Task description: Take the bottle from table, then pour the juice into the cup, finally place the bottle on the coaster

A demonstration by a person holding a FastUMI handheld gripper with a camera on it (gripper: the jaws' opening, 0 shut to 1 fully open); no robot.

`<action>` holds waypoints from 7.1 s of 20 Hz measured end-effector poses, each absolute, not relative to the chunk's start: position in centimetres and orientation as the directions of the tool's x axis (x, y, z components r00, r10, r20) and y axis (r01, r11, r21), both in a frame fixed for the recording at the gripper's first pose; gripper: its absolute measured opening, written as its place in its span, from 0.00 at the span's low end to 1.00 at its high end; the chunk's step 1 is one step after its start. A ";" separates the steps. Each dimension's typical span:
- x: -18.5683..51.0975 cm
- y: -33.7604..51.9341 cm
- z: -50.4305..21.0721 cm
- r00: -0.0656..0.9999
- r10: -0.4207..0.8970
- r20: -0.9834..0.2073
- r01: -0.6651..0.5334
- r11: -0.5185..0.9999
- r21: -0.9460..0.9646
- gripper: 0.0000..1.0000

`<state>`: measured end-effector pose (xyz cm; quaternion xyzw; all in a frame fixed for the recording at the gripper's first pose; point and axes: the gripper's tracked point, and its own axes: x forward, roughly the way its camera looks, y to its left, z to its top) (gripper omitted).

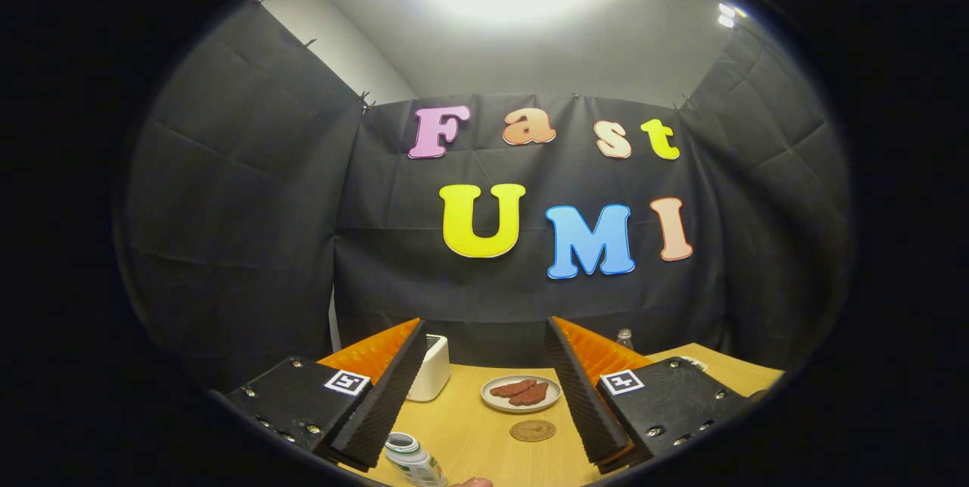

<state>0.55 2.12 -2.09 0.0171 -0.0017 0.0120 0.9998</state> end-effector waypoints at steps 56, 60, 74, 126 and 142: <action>-3.1 11.4 -31.0 0.846 0.078 -0.527 -0.065 0.997 0.043 0.96; -3.3 11.2 -31.6 0.841 0.064 -0.537 -0.062 0.998 0.023 0.96; -3.0 11.2 -31.8 0.827 0.098 -0.554 -0.066 0.995 0.077 0.76; -1.1 3.2 -26.3 0.851 0.078 -0.519 0.315 0.716 0.623 0.62; -1.2 -0.5 -27.1 0.844 0.072 -0.532 0.437 0.484 0.758 0.62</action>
